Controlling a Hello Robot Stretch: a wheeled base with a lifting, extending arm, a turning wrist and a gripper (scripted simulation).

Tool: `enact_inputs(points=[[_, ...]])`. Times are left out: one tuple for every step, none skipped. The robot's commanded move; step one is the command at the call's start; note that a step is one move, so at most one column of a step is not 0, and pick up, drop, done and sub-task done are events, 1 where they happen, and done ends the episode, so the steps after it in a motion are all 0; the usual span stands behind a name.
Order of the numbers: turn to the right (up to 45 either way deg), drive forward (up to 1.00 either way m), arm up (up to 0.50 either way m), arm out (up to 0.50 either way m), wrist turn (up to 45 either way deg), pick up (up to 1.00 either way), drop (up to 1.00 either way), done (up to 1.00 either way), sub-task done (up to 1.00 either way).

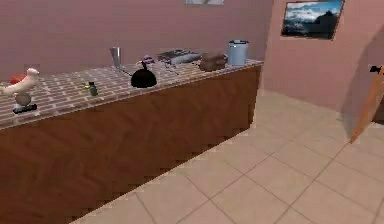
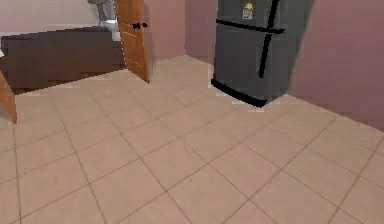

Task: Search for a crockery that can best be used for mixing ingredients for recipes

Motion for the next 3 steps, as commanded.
enact_inputs(points=[[0.0,0.90,0.00,0.00,0.0,0.00,0.00,0.00,0.00],[-33.0,0.00,0.00,0.00,0.0,0.00,0.00,0.00,0.00],[0.0,0.00,0.00,0.00,0.0,0.00,0.00,1.00,0.00]])
